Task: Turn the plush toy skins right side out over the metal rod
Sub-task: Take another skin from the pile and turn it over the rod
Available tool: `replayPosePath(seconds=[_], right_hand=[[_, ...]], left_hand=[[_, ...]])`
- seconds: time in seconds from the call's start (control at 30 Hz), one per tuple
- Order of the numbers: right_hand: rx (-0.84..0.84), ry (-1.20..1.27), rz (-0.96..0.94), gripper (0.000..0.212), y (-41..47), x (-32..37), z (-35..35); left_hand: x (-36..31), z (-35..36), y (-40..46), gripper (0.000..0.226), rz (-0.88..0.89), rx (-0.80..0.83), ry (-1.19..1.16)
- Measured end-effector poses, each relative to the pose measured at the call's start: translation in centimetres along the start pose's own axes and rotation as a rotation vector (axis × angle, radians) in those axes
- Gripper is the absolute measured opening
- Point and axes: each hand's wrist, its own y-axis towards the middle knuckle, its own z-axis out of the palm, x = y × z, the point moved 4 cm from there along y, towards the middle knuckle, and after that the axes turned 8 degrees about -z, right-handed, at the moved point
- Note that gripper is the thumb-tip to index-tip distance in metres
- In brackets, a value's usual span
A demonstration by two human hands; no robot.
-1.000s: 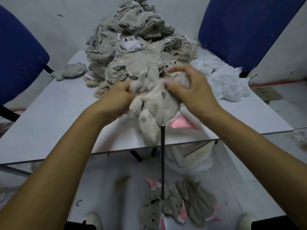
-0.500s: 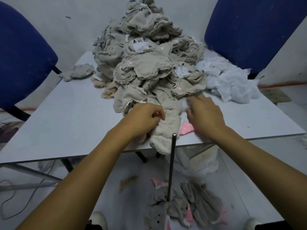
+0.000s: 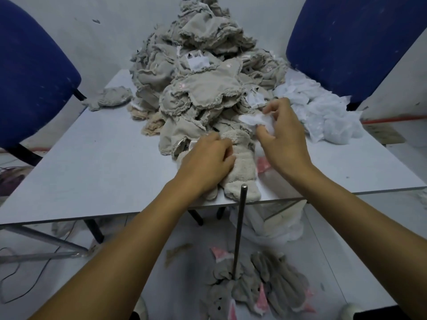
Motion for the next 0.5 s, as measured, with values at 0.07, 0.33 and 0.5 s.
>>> replayPosePath(seconds=[0.07, 0.33, 0.5], right_hand=[[-0.016, 0.121, 0.0, 0.038, 0.1, 1.2, 0.1], [0.081, 0.055, 0.041, 0.052, -2.9, 1.2, 1.6], [0.061, -0.034, -0.121, 0.062, -4.7, 2.1, 1.9]], left_hand=[[-0.7, 0.1, 0.0, 0.015, 0.029, -0.071, -0.022], [-0.4, 0.6, 0.8, 0.012, -0.131, 0.057, -0.01], [0.4, 0.5, 0.9, 0.007, -0.259, 0.168, -0.275]])
